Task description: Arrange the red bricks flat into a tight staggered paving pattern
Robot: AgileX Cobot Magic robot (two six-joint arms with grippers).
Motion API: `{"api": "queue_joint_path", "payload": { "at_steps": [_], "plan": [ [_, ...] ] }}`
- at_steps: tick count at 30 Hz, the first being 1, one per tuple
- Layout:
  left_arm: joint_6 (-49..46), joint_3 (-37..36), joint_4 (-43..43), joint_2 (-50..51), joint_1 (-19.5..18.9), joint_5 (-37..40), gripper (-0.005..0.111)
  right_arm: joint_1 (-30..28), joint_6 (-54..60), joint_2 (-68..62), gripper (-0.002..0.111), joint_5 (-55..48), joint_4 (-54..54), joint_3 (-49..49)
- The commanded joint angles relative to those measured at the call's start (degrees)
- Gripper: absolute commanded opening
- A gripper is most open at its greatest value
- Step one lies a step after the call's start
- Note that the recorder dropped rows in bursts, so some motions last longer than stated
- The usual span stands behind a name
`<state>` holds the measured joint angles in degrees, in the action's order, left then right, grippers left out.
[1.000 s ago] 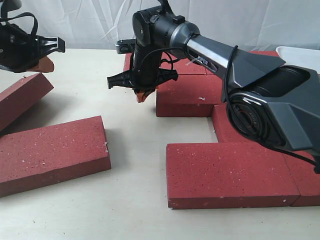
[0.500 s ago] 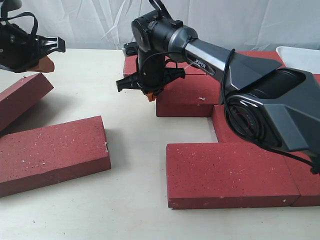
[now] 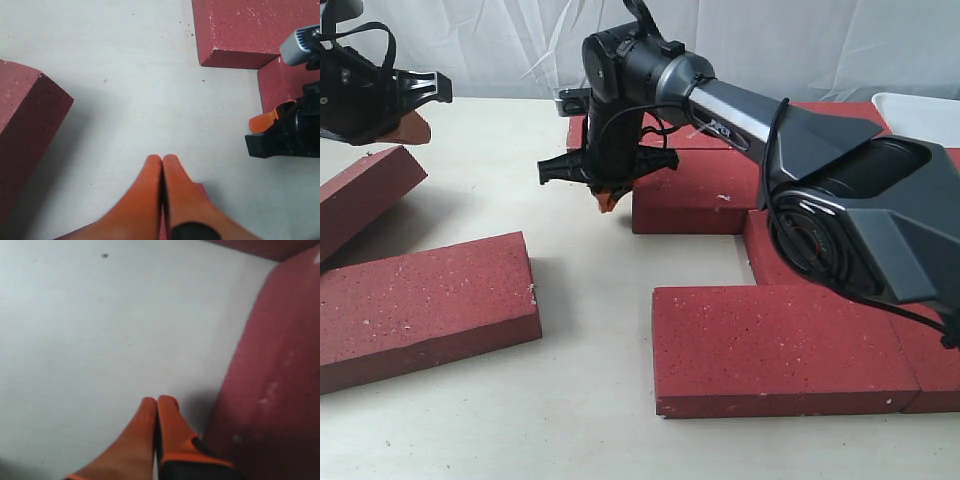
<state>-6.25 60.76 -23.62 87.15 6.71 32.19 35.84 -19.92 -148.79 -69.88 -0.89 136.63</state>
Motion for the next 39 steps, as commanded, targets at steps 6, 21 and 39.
{"api": "queue_joint_path", "payload": {
  "at_steps": [6, 21, 39],
  "plan": [
    [-0.2, -0.1, -0.5, -0.5, -0.2, -0.6, 0.000, -0.4, -4.1, 0.6, -0.001, -0.1, 5.5, -0.4],
    [-0.2, -0.1, -0.6, -0.5, -0.2, -0.7, 0.000, -5.7, 4.7, 4.1, -0.001, -0.1, -16.2, -0.4],
    [-0.3, -0.1, -1.3, -0.5, -0.2, -0.2, 0.000, -3.8, 6.9, 11.3, -0.001, -0.1, -13.1, -1.9]
  ]
}}
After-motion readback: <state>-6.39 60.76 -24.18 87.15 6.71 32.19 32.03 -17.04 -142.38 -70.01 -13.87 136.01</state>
